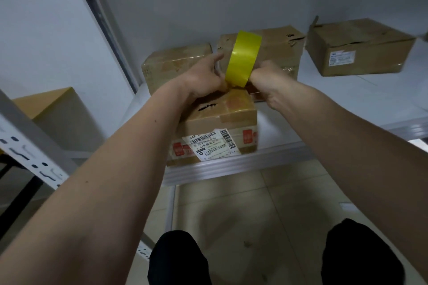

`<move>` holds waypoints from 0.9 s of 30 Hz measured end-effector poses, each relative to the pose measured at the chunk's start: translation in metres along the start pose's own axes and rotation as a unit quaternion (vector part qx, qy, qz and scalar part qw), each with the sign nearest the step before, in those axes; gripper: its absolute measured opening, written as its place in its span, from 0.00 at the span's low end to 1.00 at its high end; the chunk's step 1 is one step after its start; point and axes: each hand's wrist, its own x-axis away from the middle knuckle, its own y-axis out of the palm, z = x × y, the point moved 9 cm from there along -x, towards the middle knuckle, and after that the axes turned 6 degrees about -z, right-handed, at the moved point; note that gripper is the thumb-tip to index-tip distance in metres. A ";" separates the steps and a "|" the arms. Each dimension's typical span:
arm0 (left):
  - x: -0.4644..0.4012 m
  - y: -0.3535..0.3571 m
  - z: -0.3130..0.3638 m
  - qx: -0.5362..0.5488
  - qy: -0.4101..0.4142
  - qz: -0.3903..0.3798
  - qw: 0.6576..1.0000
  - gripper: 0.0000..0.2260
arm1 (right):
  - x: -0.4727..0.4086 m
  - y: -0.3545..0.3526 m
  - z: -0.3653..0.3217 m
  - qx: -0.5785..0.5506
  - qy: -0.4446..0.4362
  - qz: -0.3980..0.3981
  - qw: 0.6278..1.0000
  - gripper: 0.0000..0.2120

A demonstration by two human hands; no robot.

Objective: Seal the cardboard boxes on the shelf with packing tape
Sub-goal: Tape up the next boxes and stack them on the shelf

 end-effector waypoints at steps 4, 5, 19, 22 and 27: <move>0.008 0.013 0.009 0.121 0.039 -0.064 0.990 0.46 | 0.003 0.004 -0.006 0.005 -0.037 -0.016 0.999 0.14; 0.009 0.016 0.012 0.139 0.049 -0.070 0.987 0.44 | 0.003 0.003 -0.008 0.011 -0.049 -0.019 0.999 0.11; 0.005 0.010 0.007 0.282 0.044 -0.037 0.958 0.47 | -0.001 -0.076 0.063 0.558 0.008 0.023 0.830 0.11; 0.009 0.010 0.010 0.272 0.039 -0.035 0.961 0.43 | -0.002 -0.074 0.057 0.607 -0.018 0.050 0.793 0.15; 0.012 0.010 0.008 0.271 0.035 -0.022 0.962 0.39 | -0.009 -0.076 0.063 0.610 -0.005 0.048 0.791 0.16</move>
